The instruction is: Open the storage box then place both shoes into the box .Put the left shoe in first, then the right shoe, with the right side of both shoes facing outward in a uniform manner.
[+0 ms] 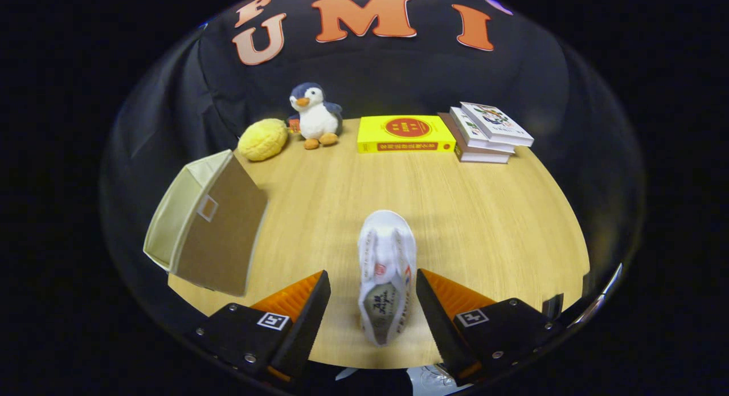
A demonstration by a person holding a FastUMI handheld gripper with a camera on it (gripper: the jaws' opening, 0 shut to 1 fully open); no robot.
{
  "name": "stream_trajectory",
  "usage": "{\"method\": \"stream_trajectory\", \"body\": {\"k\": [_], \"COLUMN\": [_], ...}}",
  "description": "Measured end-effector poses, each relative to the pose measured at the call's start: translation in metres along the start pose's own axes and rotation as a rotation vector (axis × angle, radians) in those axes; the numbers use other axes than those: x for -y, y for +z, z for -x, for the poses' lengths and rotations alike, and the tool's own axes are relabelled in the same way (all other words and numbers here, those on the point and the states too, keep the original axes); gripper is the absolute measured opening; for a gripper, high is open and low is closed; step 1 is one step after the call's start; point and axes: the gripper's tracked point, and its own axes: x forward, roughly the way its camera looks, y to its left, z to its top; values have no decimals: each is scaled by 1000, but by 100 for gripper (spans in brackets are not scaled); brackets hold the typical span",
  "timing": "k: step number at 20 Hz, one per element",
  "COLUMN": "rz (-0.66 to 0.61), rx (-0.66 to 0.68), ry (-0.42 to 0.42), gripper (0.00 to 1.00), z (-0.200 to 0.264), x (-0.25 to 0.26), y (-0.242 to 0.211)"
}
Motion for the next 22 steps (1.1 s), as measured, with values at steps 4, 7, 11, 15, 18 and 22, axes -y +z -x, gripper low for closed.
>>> {"method": "stream_trajectory", "body": {"k": [4, 7, 11, 15, 18, 22], "rz": [29, 63, 107, 93, 76, 45], "rx": [-54, -66, -6, 37, 45, 19], "ry": [-24, -16, -83, -59, -78, -103], "gripper": [83, 78, 67, 51, 26, 6], "z": [-19, -38, -65, -89, -99, -102], "x": [22, 21, 36, 27, 31, 38], "y": [-28, -39, -30, -22, -22, -26]}}
